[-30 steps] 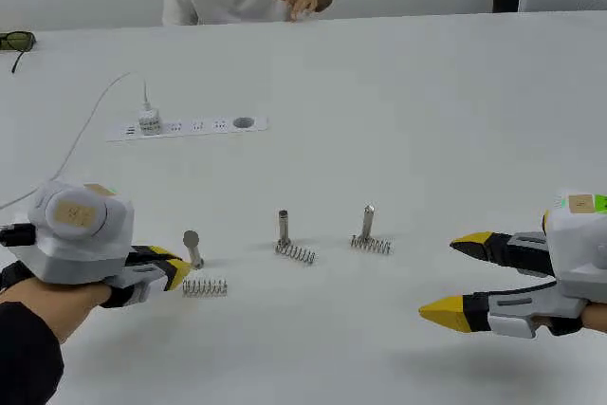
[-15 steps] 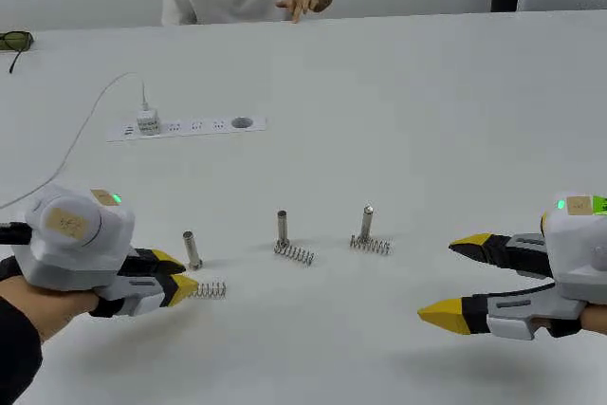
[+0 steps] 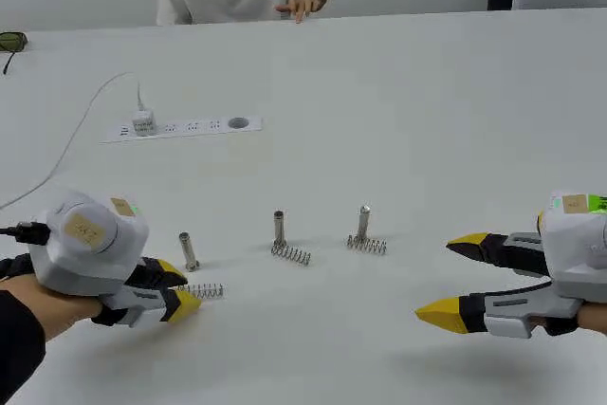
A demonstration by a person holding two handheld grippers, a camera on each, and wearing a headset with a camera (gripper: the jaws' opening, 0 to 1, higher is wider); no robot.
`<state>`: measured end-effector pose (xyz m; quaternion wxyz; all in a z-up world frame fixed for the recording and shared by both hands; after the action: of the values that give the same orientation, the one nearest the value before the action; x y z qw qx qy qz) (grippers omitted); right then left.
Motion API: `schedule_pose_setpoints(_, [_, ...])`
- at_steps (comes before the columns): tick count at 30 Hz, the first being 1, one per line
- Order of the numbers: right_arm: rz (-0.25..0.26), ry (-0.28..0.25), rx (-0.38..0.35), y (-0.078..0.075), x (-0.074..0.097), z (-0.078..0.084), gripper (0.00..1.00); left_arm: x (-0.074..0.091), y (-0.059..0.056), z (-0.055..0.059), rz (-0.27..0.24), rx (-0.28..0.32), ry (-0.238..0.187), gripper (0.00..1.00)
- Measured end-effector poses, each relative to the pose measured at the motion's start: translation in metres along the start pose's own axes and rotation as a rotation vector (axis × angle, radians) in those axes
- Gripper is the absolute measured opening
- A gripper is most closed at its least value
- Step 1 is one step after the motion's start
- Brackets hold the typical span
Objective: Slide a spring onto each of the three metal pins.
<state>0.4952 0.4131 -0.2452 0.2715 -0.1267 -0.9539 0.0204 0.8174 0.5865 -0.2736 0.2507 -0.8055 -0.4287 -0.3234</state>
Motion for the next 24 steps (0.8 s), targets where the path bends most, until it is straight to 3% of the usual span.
schedule_pose_setpoints(13, [0.001, 0.000, 0.001, -0.0003, 0.0003, 0.0001, 0.65, -0.0012, 0.0012, 0.0068, -0.014, 0.019, 0.018, 0.14])
schedule_pose_setpoints(24, [0.002, 0.000, 0.000, -0.0004, 0.0004, 0.0002, 0.65, -0.0027, -0.0018, 0.0088, -0.017, 0.020, 0.009, 0.12])
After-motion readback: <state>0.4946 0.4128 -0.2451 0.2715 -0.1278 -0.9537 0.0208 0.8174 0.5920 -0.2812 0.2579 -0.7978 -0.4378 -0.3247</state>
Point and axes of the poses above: the centre of the closed fingertips' face, and the gripper's own axes: x roughly backward along the fingers, y roughly to its left, z roughly out of its underside, the point moved 9 cm from there along x, roughly backward along the fingers, and after that the axes turned 13 degrees about z, right-handed, at the moved point
